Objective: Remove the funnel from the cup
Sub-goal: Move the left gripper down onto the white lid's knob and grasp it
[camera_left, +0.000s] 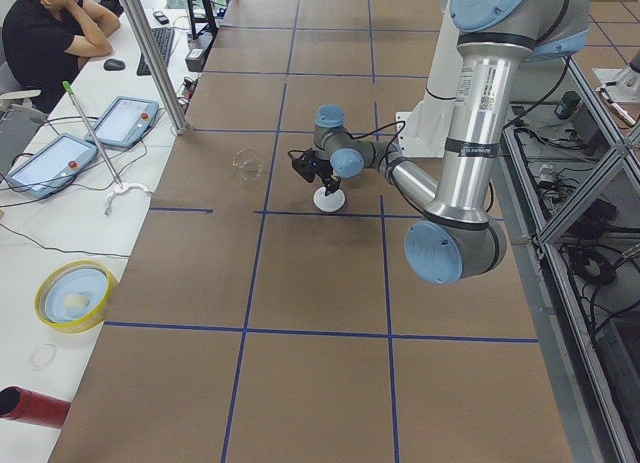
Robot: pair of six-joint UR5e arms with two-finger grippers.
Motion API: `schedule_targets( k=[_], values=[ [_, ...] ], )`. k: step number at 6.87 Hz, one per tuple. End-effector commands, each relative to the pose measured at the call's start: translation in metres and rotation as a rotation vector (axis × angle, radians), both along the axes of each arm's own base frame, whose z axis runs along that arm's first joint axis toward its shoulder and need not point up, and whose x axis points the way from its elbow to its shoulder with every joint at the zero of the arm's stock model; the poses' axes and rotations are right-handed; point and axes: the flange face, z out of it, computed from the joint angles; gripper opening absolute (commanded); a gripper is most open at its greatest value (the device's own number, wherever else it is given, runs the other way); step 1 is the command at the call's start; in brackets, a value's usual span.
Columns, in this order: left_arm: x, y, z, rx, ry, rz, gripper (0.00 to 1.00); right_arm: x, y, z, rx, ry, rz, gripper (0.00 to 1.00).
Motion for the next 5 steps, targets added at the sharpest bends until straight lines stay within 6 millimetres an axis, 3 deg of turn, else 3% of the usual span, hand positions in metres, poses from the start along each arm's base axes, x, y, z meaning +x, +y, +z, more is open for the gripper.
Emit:
schedule_targets(
  k=[1,5],
  values=[
    [0.0017,0.0127,-0.0054,-0.027,-0.050,0.022,0.79,0.0000,0.0000,0.0000,0.000,0.000,0.000,1.00],
    [0.0075,0.0095,0.0035,0.013,-0.071,0.057,0.76,0.0000,0.0001,0.0007,-0.001,0.000,0.000,1.00]
  ],
)
